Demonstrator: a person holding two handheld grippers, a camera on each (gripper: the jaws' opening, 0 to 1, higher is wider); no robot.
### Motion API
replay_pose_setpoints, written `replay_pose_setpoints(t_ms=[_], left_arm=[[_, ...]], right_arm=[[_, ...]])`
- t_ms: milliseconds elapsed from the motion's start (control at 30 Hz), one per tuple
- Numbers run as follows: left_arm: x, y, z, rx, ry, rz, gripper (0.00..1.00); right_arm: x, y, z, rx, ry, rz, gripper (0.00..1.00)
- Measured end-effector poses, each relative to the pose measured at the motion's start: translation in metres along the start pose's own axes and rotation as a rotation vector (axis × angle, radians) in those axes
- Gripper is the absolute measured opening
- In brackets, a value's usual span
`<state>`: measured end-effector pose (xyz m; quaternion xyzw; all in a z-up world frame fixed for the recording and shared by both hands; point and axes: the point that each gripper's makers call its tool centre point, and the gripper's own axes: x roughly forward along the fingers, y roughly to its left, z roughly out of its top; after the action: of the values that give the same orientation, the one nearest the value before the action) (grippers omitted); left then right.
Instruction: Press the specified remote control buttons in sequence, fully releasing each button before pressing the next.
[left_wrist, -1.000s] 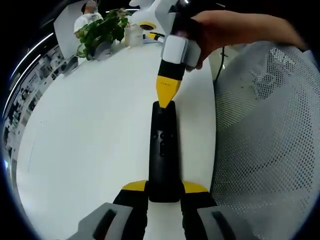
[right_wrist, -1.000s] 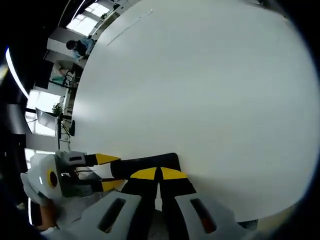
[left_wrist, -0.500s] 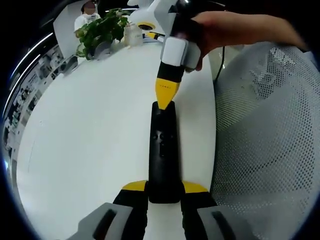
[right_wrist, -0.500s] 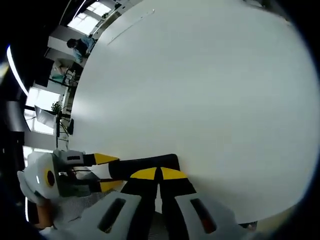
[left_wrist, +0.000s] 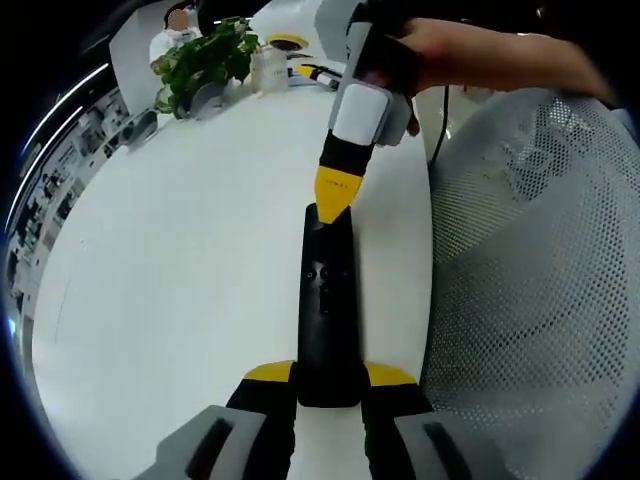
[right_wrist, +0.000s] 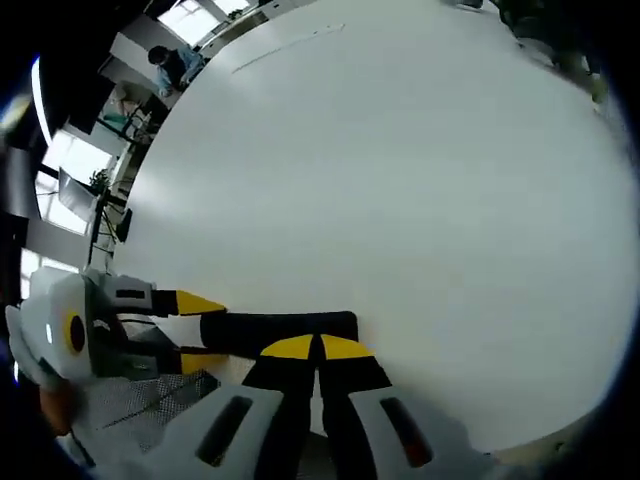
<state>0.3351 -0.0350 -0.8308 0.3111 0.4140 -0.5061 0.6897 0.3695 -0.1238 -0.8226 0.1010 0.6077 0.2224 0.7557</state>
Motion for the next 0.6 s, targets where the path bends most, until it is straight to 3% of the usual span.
replay_pose_setpoints(t_ms=[133,600], left_arm=[[-0.0001,-0.0001,0.0000,0.000,-0.003,-0.001,0.24],[0.0001,-0.0002,0.0003,0.005,-0.003,-0.001,0.24]], right_arm=[[-0.0007,-0.0005,0.0000,0.062,-0.010,0.037,0.00],[-0.0060,0.0079,0.0016,0.104,-0.003,0.090,0.00]])
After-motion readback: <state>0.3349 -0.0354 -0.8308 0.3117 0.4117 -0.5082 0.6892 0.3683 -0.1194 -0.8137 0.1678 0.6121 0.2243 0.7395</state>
